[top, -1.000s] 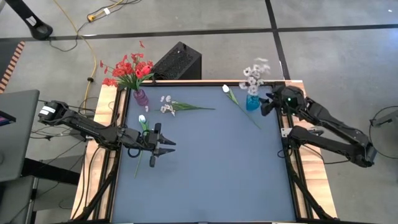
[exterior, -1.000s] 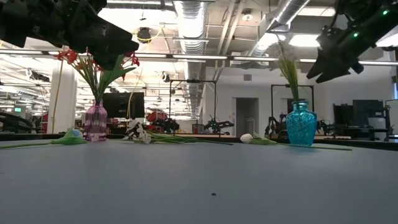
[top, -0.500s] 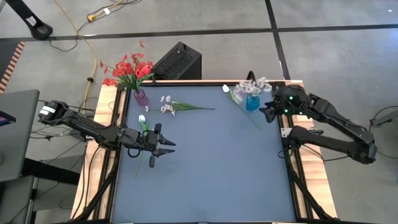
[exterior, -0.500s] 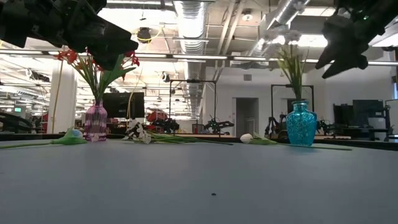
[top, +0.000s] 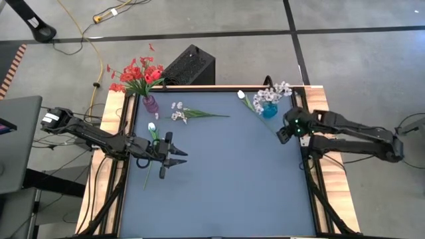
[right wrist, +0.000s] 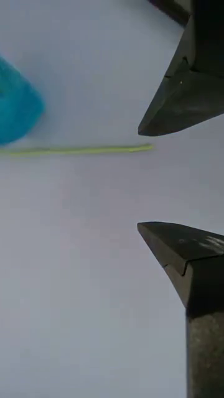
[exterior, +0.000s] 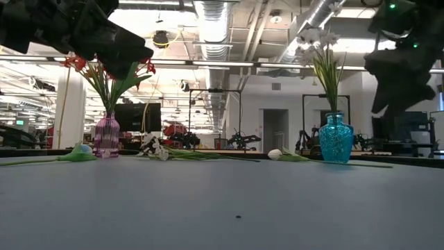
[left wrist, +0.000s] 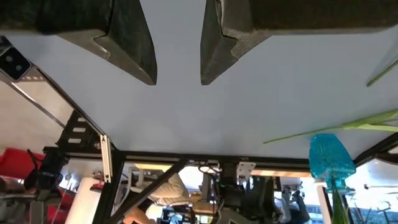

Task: Sort flowers into vase by color
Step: Put the right white flower into the blue vase

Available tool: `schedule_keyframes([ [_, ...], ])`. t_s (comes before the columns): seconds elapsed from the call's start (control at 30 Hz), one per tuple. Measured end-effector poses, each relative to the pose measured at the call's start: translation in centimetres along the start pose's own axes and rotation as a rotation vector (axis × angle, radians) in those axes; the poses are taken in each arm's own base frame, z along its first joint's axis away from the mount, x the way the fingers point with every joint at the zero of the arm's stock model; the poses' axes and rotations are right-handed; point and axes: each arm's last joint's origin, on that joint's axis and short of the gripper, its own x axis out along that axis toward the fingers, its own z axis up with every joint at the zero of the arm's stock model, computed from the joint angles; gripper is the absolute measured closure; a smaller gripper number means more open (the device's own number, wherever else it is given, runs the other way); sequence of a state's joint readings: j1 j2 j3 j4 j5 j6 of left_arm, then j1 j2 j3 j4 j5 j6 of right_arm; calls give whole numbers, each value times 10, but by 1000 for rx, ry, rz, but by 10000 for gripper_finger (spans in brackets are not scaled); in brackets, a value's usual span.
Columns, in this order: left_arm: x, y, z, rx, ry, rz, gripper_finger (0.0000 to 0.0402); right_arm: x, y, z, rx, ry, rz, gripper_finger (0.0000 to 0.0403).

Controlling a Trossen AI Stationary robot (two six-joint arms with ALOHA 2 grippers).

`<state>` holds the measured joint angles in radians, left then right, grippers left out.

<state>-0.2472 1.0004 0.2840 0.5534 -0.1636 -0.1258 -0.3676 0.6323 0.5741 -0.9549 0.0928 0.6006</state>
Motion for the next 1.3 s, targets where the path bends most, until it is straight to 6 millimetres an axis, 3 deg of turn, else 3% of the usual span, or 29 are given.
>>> schedule_keyframes([
  [0.27,0,0,-2,11,18,5,290,34,-1,-27,131,-31,-38,138],
  [0.83,0,0,-2,-12,15,10,290,91,-3,-42,48,-54,-175,147],
  [1.0,0,1,-1,-14,14,14,290,101,-1,-43,18,-28,-218,200],
  [1.3,0,1,-1,-14,12,29,290,105,16,-45,-38,-19,-111,379],
])
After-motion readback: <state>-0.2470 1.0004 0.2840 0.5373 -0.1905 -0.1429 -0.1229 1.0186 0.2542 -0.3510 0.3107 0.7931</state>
